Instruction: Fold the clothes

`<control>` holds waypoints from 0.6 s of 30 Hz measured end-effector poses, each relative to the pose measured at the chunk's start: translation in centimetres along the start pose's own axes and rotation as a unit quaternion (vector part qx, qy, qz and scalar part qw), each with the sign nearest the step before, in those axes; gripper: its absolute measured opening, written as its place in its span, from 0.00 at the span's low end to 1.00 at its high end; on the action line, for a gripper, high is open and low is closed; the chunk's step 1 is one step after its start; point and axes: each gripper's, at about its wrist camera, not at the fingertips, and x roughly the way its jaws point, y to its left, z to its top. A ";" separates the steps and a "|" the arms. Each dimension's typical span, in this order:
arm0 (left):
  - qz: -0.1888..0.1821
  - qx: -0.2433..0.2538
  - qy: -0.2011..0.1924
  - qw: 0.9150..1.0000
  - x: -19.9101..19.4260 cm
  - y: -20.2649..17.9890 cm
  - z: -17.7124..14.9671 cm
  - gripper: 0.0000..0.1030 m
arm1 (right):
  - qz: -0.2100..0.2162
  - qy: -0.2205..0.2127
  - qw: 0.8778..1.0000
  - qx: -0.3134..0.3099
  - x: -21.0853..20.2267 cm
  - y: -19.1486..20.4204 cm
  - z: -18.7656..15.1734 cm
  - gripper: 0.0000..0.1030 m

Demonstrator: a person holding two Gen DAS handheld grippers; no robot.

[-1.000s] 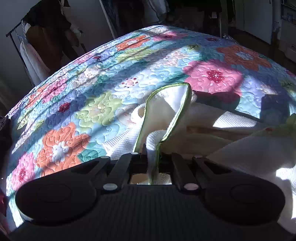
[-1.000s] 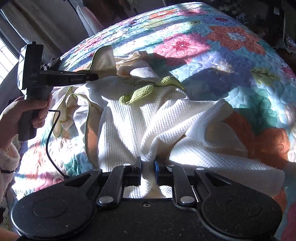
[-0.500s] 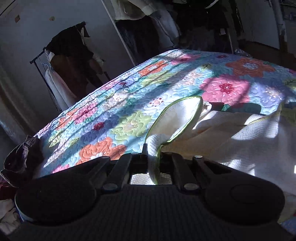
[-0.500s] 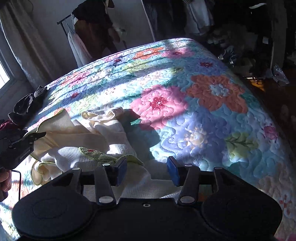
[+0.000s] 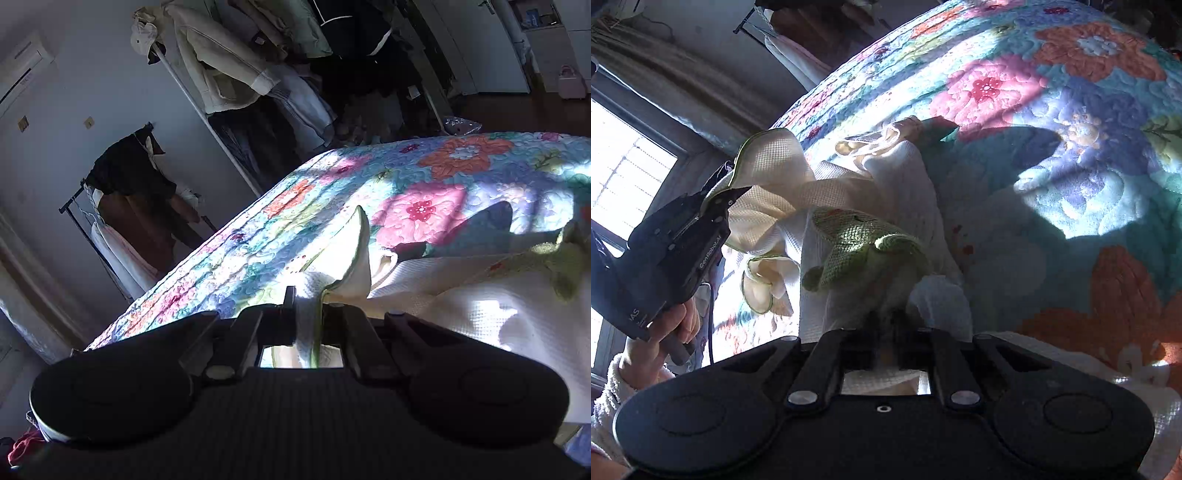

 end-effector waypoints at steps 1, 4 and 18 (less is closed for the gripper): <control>0.012 0.001 0.012 1.000 0.2 0.1 -0.1 0.05 | 0.026 0.012 1.000 -0.008 0.2 0.7 -0.3 0.10; 0.026 -0.006 0.038 0.999 0.7 0.8 -0.4 0.05 | 0.078 0.057 0.995 -0.025 1.7 2.5 -1.6 0.10; -0.007 -0.078 0.120 0.990 2.4 4.2 -3.9 0.06 | 0.099 0.020 0.994 -0.049 -0.7 4.7 0.3 0.51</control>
